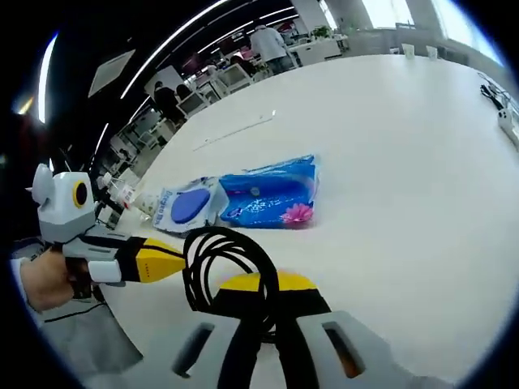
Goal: Arrange the tabletop items into an orderly group along one side of the table until the central work area is clear of visible clutter.
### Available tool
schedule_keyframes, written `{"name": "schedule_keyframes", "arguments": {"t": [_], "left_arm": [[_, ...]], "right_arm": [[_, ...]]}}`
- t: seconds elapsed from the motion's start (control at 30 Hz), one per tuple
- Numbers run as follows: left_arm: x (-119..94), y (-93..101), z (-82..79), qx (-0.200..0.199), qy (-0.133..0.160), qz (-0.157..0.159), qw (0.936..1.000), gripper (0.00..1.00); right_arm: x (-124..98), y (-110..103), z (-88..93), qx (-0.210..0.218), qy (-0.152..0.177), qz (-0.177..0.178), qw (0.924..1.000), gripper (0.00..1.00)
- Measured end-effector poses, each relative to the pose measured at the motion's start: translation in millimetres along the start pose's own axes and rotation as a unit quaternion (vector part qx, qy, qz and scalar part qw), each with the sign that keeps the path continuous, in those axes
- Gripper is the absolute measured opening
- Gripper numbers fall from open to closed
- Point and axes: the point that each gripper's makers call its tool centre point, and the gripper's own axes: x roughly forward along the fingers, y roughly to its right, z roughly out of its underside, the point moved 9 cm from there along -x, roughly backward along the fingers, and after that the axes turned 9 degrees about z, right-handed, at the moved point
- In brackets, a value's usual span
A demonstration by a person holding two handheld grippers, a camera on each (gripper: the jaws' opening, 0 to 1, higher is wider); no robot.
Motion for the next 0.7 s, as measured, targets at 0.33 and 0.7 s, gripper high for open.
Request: {"name": "schedule_keyframes", "arguments": {"t": [0.33, 0.7], "left_arm": [[9, -5.1, 3.1, -0.020, -0.005, 0.000, 0.9998, 0.01], [19, -5.2, 14.5, -0.038, -0.015, -0.003, 0.9991, 0.01]], "right_arm": [[15, 5, -11.0, -0.059, -0.007, 0.011, 0.9982, 0.01], [26, 1, -21.4, -0.160, -0.005, 0.030, 0.9867, 0.01]]}}
